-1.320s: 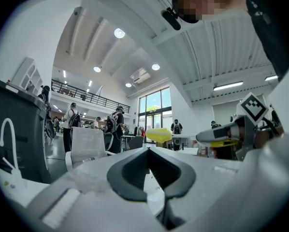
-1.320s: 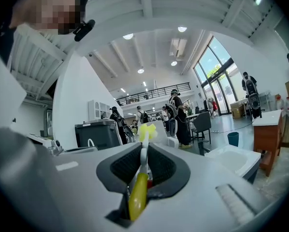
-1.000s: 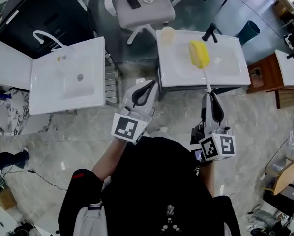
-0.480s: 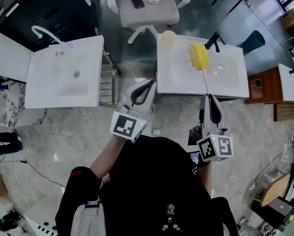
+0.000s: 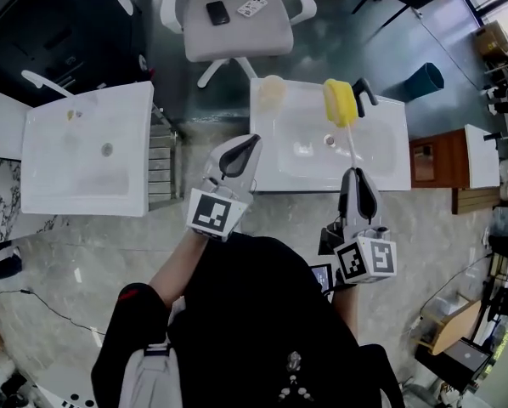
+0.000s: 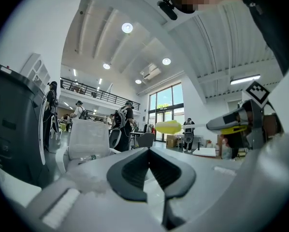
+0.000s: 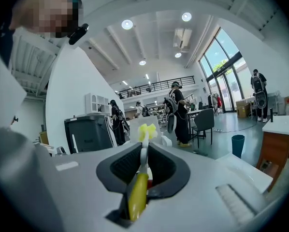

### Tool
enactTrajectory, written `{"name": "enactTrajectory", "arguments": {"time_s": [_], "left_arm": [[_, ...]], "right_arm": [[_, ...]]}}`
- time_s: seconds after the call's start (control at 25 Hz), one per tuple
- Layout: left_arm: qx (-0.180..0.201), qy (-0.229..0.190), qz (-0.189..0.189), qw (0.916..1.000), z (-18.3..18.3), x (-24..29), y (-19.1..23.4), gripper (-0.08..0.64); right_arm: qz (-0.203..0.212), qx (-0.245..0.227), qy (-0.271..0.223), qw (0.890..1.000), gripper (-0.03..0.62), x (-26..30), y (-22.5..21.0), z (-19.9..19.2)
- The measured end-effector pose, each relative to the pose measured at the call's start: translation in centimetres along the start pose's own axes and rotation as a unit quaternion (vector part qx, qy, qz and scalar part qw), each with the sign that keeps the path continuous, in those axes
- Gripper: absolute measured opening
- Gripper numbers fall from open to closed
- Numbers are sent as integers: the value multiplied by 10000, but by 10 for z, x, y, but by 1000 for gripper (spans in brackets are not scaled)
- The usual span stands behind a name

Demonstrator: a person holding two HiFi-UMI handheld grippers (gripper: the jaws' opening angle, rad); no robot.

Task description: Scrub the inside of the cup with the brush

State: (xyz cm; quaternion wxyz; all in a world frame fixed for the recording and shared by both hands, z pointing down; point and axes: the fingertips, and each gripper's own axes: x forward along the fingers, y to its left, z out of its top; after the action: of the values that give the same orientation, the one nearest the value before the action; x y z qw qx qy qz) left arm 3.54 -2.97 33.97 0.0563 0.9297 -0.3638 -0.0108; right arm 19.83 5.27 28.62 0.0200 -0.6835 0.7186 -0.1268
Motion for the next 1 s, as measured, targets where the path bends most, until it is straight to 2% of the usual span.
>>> {"name": "enactTrajectory", "arguments": {"time_s": [0.36,0.56,0.76,0.92,1.0], "left_arm": [[-81,176,-165,9997,-21,62,50,2],[407,214,-318,9984,-28,81,66,2],[345,216,-128,9991,-35,93,78,2],[76,371,181,9991,-58,101,84,2],[73,511,355,9980,-72,106,87,2]], "right_arm": [[-167,-54,74,9998,43,77,-5,11],[-163,-105,241,9995,43,100,-7,5],[-47,-53,326,9994,43,127,-17,4],[287,-52,537,9981,43,152,-19,-3],[486,-81,656,9966,43,163,-23,-6]]}}
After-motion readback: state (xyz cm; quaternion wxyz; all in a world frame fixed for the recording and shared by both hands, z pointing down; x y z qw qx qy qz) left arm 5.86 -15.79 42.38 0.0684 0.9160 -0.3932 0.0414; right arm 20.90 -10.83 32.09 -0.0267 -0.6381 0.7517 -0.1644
